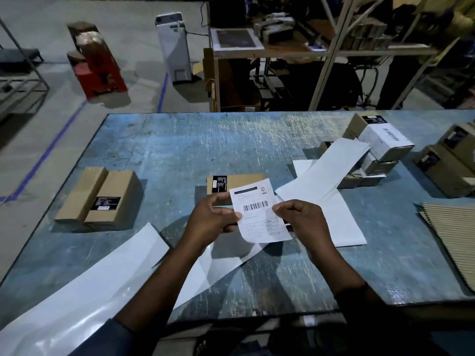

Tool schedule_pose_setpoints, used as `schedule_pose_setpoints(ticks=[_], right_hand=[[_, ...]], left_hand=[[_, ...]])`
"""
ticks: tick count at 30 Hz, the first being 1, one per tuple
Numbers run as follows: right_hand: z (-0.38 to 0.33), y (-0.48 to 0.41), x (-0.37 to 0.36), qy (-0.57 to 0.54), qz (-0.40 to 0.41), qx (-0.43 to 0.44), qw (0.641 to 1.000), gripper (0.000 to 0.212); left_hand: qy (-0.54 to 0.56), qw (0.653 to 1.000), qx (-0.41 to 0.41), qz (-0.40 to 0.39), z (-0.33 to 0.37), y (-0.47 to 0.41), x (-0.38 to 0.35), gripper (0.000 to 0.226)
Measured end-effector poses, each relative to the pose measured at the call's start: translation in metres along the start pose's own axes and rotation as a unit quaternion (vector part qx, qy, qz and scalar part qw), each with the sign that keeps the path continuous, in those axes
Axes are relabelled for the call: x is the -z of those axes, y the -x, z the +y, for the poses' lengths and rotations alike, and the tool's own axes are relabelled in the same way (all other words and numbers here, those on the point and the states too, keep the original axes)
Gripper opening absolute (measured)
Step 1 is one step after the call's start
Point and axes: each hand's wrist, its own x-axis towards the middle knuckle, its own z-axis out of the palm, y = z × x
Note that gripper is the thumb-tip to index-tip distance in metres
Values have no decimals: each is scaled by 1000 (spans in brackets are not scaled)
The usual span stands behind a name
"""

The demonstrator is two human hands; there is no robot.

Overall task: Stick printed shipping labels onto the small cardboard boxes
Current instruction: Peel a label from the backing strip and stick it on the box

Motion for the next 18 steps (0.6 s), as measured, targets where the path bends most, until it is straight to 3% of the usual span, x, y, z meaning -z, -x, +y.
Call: schedule_pose_setpoints(ticks=[10, 14, 18], right_hand=[[-9, -13, -3, 19, 2, 11, 1000, 13], [-18, -29, -11, -9, 1, 1, 1000, 13], [-30, -49, -25, -25, -4, -3, 1000, 11]], left_hand=[[-85, 996, -29, 15, 4, -22, 11, 62], [-66, 993, -42, 88, 12, -33, 7, 38], [-132, 974, -84, 164, 18, -46, 6, 20]])
